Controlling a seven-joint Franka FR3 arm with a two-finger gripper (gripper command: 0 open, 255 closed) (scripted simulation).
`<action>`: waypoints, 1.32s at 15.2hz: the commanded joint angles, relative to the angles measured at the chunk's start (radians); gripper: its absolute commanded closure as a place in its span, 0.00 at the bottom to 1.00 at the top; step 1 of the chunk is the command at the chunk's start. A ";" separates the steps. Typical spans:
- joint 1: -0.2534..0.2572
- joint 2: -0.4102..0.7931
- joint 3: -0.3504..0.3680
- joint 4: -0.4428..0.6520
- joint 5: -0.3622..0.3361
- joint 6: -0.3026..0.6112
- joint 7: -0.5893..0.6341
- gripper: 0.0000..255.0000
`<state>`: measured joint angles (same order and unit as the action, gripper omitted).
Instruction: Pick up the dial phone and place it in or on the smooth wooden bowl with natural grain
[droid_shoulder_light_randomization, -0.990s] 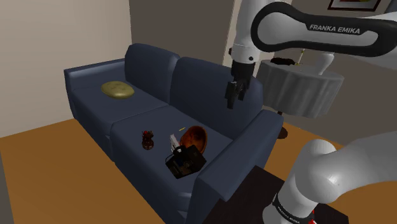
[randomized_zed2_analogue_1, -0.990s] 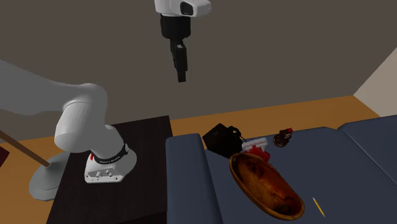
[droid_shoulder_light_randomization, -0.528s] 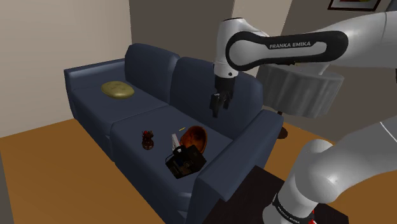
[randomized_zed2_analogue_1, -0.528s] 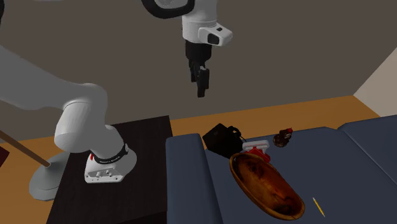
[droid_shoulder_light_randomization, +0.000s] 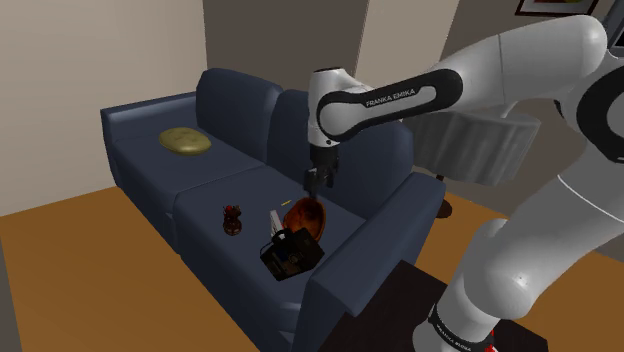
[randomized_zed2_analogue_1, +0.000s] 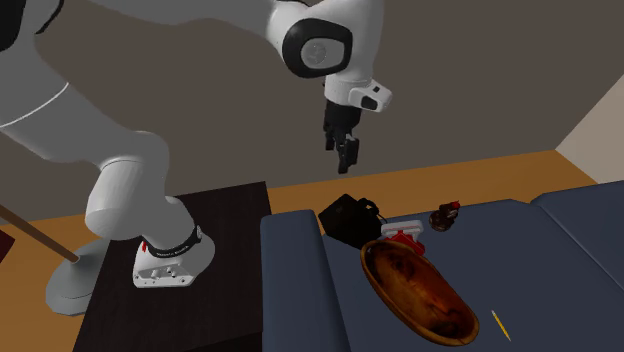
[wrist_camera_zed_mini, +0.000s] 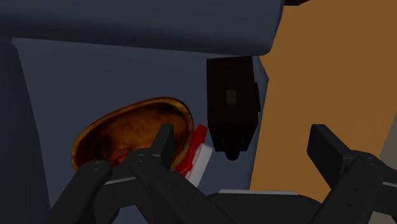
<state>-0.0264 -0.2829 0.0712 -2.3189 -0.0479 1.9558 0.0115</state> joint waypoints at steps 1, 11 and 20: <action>-0.003 0.076 -0.002 0.023 -0.005 0.047 -0.006 0.00; -0.002 0.458 0.000 0.197 -0.029 0.217 -0.011 0.00; 0.009 0.806 -0.003 0.454 -0.048 0.274 -0.020 0.00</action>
<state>-0.0163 0.4832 0.0695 -1.9005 -0.0946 2.2300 -0.0033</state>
